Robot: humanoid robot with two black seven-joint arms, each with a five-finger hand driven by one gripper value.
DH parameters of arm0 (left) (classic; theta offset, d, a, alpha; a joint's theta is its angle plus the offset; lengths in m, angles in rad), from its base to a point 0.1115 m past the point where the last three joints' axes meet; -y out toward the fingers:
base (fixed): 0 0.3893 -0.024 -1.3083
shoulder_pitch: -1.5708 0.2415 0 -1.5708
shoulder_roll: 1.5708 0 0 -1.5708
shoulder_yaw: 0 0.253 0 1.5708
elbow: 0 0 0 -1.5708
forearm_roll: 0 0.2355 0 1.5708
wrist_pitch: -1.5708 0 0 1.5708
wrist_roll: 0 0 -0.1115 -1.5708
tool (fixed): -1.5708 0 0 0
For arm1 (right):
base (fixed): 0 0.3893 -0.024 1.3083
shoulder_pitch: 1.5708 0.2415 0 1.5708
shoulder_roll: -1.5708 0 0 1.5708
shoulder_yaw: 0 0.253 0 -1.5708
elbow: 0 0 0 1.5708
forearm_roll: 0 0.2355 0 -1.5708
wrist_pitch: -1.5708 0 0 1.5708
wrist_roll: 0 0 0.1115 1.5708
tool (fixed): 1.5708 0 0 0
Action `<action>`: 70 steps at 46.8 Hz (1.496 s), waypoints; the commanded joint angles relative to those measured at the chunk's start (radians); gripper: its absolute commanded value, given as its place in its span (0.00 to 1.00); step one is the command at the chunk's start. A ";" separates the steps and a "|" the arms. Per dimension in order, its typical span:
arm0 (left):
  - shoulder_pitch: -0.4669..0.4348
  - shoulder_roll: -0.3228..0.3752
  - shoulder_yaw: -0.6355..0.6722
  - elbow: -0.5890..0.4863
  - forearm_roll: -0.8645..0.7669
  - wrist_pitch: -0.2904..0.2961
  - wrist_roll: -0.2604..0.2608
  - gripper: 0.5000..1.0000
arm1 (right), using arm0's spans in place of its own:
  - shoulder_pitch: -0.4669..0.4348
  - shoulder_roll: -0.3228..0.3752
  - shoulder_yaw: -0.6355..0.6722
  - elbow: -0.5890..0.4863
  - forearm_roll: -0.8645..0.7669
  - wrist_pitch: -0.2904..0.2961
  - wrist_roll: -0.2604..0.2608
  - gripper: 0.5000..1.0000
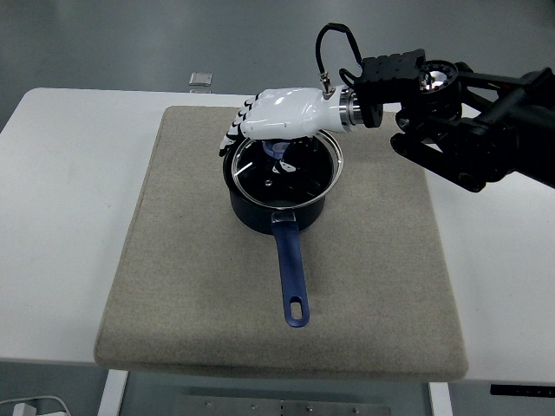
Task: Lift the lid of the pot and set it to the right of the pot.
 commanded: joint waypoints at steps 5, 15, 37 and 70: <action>0.000 0.000 0.001 0.000 0.000 0.000 0.000 1.00 | 0.009 -0.002 -0.003 0.002 -0.003 0.013 0.000 0.81; 0.000 0.000 0.001 0.000 0.000 0.000 0.000 1.00 | 0.044 -0.012 -0.052 0.002 -0.006 0.014 0.000 0.81; 0.000 0.000 0.001 0.000 0.000 0.000 0.000 1.00 | 0.084 -0.020 -0.097 0.002 -0.015 0.014 0.000 0.81; 0.000 0.000 -0.001 0.000 0.000 0.000 0.000 1.00 | 0.098 -0.032 -0.113 -0.002 -0.019 0.013 0.000 0.81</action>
